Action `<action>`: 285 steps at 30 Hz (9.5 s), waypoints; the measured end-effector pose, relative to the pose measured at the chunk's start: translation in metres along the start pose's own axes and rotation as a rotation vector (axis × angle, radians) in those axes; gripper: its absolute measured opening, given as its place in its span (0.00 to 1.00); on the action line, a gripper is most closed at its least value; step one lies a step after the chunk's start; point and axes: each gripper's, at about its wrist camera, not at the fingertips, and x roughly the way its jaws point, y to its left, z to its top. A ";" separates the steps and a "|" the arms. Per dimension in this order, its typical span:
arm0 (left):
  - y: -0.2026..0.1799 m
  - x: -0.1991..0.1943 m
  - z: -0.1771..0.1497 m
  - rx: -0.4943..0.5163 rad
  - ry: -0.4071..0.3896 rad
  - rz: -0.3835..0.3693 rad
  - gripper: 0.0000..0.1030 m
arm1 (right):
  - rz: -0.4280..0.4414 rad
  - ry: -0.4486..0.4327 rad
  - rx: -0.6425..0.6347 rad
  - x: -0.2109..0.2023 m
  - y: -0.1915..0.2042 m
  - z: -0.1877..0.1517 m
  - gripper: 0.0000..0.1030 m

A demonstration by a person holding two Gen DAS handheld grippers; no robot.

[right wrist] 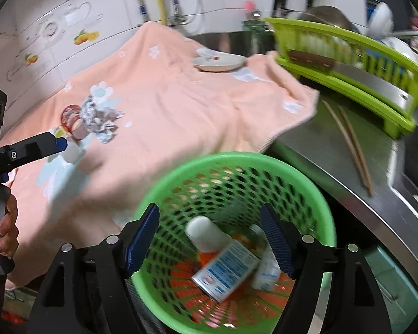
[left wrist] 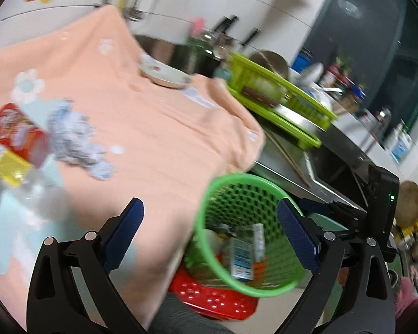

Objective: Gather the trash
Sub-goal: 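Move both tools back over the remaining trash on the towel, then grasp the crumpled foil wrapper with the right tool while left tool grasps the white cup lid, then carry the wrapper and white lid over the green basket and open both tools, then move both tools back over the red cup and clear bottle on the towel, then grasp the red printed cup with right tool while left tool grasps the clear bottle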

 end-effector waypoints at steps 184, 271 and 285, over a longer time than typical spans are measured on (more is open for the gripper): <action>-0.063 0.048 -0.014 0.184 0.125 0.045 0.95 | -0.011 -0.056 0.119 -0.004 -0.041 -0.005 0.76; 0.217 -0.109 -0.032 -0.482 -0.043 0.561 0.95 | 0.562 0.263 -0.591 0.248 0.315 0.195 0.62; 0.214 -0.075 -0.004 -0.597 -0.022 0.407 0.95 | 0.649 0.312 -0.533 0.273 0.311 0.190 0.66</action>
